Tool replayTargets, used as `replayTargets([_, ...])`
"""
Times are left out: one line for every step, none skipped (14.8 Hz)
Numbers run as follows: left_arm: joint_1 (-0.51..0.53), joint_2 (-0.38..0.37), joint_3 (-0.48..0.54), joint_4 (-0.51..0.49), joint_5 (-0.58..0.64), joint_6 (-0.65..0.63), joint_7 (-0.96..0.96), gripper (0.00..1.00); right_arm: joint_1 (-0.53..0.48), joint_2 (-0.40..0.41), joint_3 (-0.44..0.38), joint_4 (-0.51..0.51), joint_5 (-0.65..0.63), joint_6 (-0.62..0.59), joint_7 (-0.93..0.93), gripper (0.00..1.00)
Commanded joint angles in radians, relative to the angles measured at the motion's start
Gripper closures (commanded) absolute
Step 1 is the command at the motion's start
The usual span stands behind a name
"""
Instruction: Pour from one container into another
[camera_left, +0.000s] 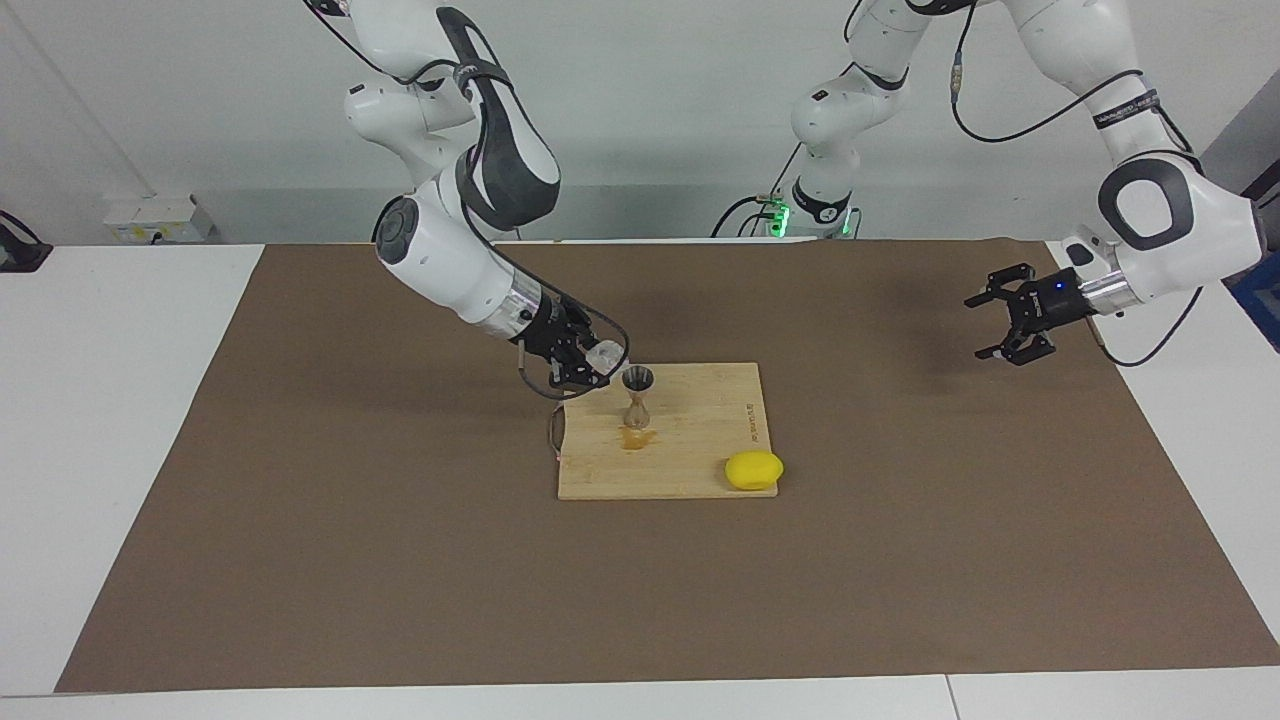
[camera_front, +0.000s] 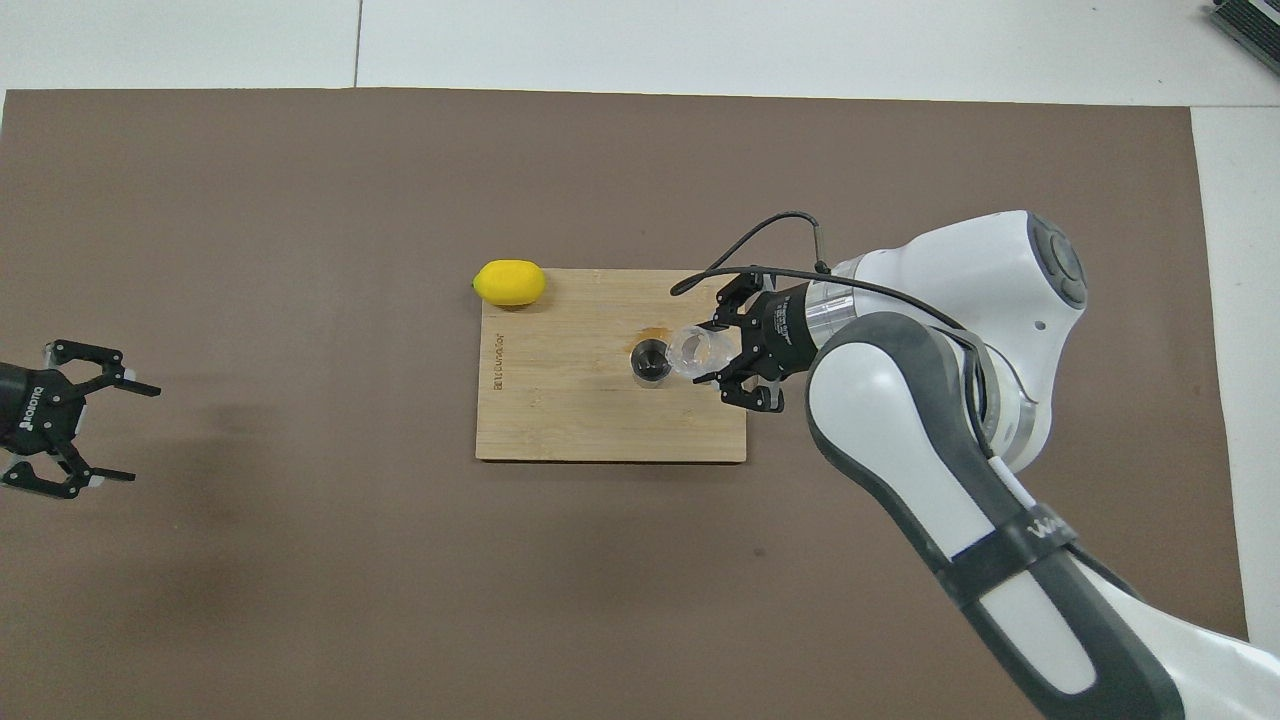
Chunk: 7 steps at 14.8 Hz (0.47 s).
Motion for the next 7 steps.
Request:
replayTargets([-0.045,-0.051,0.005,0.021,0.081,0.028,-0.129,0.01,0.025,0.037,-0.007,0.05,-0.04,0.01,0.049,1.0])
replayTargets([-0.057,-0.065,0.005,0.037,0.105,0.028,-0.165,0.01,0.032,0.037,-0.007,0.052,-0.066,0.005,0.063,1.0])
replayTargets([-0.063,-0.071,0.003,0.05,0.124,0.028,-0.208,0.01,0.032,0.037,-0.007,0.056,-0.105,-0.001,0.08,1.0])
replayTargets([-0.065,-0.079,0.002,0.061,0.131,0.028,-0.247,0.01,0.032,0.037,-0.007,0.066,-0.136,-0.005,0.089,1.0])
replayTargets([-0.077,-0.083,0.002,0.072,0.133,0.028,-0.284,0.01,0.032,0.037,-0.007,0.069,-0.147,-0.015,0.095,1.0])
replayTargets([-0.088,-0.085,0.002,0.084,0.147,0.028,-0.328,0.01,0.032,0.037,-0.007,0.073,-0.153,-0.024,0.095,1.0])
replayTargets([-0.101,-0.088,0.0,0.098,0.173,0.028,-0.38,0.01,0.032,0.037,-0.007,0.075,-0.168,-0.028,0.095,1.0])
